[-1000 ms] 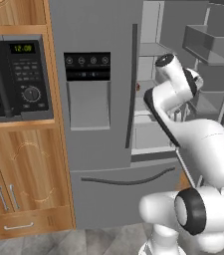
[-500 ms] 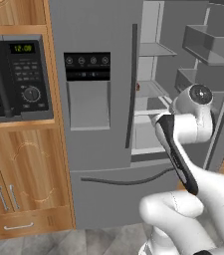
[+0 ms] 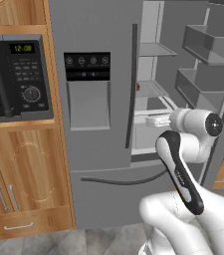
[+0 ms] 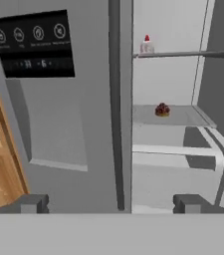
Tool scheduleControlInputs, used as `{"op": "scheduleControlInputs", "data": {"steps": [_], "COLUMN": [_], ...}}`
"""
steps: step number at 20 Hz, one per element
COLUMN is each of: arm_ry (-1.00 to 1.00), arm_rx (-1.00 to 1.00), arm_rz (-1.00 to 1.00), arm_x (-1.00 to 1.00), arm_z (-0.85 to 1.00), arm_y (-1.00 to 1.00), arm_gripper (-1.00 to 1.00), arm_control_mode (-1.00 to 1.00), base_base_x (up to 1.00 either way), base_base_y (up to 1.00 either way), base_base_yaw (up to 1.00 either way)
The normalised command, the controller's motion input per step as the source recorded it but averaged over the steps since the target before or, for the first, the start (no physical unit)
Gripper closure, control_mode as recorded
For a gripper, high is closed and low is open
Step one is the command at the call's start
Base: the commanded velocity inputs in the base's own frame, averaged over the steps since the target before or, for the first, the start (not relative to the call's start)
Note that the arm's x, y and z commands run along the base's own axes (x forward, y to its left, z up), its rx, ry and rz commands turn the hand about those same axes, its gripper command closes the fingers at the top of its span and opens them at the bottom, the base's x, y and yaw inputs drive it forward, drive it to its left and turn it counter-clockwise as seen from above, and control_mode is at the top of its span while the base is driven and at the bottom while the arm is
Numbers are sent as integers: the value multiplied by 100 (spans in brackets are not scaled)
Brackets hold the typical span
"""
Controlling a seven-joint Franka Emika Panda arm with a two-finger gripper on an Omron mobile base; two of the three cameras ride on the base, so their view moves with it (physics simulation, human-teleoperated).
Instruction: Take the cakes from the fridge and place them on the empty tray on the dining counter.
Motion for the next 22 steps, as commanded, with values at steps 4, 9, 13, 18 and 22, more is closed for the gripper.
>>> {"op": "scheduleControlInputs", "data": {"steps": [4,9,13,18,22], "arm_ry": [0,18,22,9,0], "arm_rx": [2,-2,-2,0,0], "arm_rz": [-2,-10,-10,-7,-3], "arm_x": [1,44,68,74,61], "arm_z": [27,7,1,0,0], "arm_y": [39,1,0,0,0], "arm_gripper": [-100,-100,-100,-100,-100], "arm_control_mode": [-100,-100,-100,-100,-100], "base_base_x": [0,0,0,0,0], "base_base_y": [0,0,0,0,0], "base_base_yaw": [0,0,0,0,0]}}
